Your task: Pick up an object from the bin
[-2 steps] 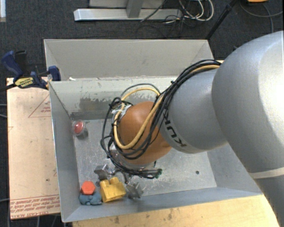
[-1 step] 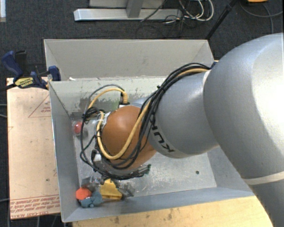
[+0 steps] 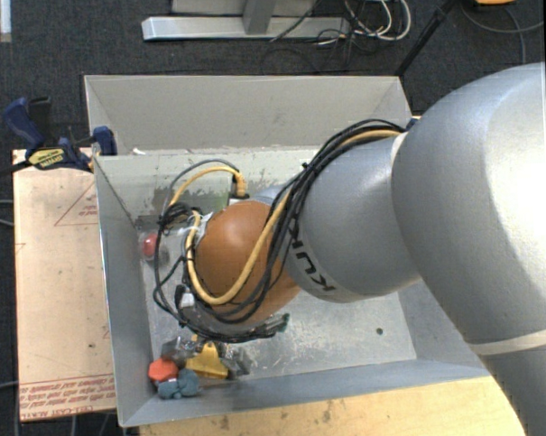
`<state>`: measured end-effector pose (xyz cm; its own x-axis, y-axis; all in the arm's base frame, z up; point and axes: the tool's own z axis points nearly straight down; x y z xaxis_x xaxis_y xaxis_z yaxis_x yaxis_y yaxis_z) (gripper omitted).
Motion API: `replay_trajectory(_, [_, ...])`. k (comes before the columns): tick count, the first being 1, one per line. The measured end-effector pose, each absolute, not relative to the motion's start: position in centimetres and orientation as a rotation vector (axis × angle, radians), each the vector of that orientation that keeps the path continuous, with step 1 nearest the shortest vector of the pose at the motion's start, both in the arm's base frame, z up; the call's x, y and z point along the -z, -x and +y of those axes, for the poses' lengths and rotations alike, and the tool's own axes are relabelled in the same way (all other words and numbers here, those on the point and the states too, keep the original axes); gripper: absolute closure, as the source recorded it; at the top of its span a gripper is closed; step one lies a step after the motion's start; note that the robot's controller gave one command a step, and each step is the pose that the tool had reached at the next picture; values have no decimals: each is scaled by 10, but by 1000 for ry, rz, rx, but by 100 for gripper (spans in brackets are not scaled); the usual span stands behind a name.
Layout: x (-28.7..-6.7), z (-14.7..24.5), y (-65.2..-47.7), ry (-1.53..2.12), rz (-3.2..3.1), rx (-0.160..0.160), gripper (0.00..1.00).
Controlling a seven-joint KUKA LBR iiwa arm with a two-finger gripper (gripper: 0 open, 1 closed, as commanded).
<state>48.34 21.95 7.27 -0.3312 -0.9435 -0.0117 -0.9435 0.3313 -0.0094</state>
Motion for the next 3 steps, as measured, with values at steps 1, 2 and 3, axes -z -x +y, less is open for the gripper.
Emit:
replay_trajectory(1, [-165, 220, -486, 1760, 2589, 1, 100])
replay_trajectory(2, [-160, 219, -485, 1766, 2596, -3, 0])
replay_trajectory(3, [-79, 204, -483, 2076, 2363, -6, 0])
